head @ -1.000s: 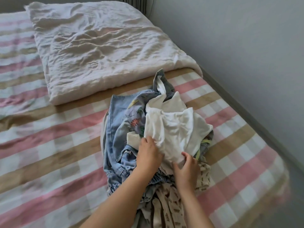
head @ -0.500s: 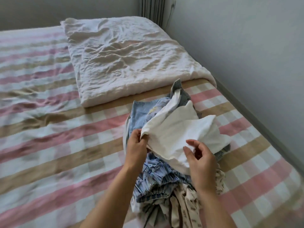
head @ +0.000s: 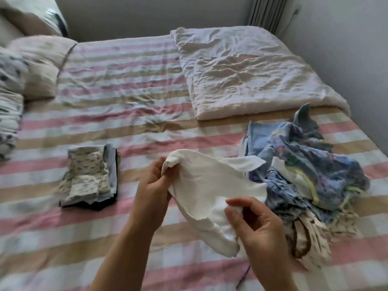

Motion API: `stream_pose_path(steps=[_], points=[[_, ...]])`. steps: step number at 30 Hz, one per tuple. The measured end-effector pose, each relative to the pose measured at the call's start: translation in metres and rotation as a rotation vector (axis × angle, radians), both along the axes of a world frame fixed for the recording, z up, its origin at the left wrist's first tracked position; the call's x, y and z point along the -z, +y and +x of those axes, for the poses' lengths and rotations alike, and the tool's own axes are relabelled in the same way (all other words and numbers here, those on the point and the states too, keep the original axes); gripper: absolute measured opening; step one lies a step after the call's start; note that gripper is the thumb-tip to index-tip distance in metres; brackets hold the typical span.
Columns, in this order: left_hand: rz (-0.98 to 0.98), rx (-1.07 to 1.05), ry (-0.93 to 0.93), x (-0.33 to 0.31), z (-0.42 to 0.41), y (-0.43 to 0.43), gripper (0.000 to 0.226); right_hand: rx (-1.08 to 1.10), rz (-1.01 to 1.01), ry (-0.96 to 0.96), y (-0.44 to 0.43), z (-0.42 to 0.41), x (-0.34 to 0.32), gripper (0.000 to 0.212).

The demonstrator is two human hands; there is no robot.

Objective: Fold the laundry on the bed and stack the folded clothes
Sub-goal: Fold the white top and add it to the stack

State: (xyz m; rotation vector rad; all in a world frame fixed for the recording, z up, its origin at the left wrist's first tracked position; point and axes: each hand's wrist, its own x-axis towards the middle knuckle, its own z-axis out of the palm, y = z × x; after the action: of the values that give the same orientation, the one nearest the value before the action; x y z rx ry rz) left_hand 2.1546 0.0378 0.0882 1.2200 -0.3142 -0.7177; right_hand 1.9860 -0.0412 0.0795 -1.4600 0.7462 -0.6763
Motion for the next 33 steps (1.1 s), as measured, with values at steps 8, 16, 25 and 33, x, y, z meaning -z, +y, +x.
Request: stream_pose_path(steps=[8,16,25,33], points=[[0.227,-0.158,0.23,0.088,0.009,0.134,0.013,-0.324,0.12,0.294,0.111,0.034,0.079,0.018],[0.286,-0.355,0.508,0.151,0.001,0.204,0.025,-0.548,0.01,0.617,0.158,0.026,0.142,0.027],[0.25,-0.33,0.602,0.143,0.002,0.204,0.031,-0.415,-0.182,0.314,0.164,0.048,0.126,0.013],[-0.049,-0.268,0.887,0.125,-0.016,0.152,0.04,-0.25,-0.592,0.24,0.207,0.018,0.144,0.054]])
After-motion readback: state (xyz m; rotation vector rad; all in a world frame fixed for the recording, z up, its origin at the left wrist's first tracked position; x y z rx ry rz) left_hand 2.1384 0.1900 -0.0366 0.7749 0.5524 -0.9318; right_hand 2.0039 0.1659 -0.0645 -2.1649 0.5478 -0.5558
